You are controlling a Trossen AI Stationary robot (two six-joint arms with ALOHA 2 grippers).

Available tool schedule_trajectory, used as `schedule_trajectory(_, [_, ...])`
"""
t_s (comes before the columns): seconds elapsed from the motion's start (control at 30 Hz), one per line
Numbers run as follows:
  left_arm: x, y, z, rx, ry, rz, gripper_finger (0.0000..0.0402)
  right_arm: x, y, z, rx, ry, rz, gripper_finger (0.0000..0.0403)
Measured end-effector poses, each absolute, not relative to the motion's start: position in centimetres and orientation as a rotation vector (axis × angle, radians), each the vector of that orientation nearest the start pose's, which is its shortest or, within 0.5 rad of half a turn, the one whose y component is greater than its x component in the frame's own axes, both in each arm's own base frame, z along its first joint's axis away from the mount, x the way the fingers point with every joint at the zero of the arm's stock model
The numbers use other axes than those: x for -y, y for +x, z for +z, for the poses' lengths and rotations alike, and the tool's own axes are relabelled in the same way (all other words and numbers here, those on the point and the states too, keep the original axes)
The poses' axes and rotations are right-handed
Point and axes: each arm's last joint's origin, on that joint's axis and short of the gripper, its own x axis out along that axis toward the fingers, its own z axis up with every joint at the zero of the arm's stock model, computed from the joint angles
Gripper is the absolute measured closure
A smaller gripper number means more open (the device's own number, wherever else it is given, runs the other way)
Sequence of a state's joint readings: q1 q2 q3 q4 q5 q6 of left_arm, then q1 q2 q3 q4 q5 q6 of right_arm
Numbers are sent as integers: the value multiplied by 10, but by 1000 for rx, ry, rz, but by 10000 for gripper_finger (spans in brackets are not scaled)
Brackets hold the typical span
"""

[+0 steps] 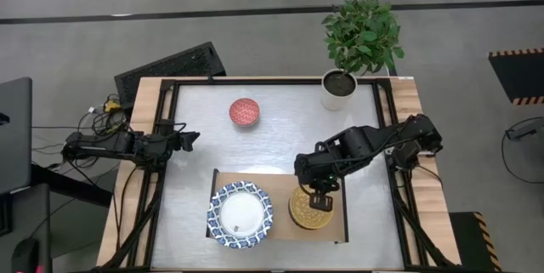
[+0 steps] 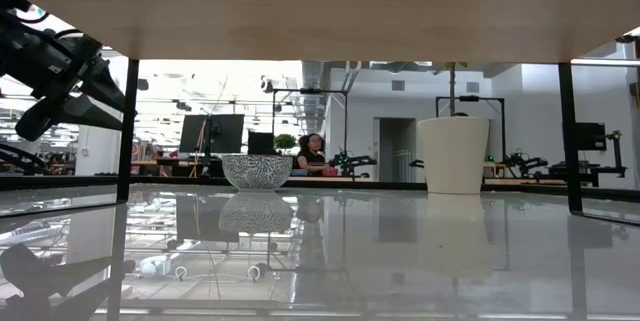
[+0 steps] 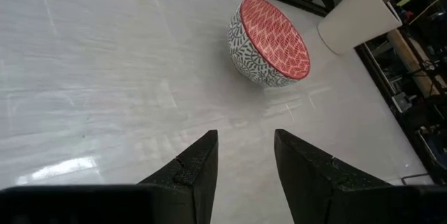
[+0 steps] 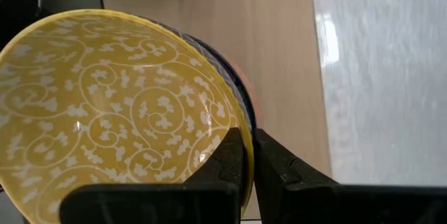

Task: Place and stack bowls onto a shelf
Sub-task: Stack the yellow patterned bowl on top of the blue patterned bowl on the shelf

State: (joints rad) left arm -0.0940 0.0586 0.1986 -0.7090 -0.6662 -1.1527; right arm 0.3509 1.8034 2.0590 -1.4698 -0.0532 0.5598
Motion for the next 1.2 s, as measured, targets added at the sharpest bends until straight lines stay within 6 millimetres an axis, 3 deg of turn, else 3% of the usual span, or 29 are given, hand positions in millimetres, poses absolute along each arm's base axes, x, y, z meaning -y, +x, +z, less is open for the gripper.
schedule_trajectory(0.93, [-12, 68, 164, -153, -873, 787, 273, -118, 317, 385, -1269, 307, -2, 368])
schedule_trajectory(1.2, [-12, 68, 164, -153, -873, 788, 273, -118, 317, 385, -1268, 308, -2, 315])
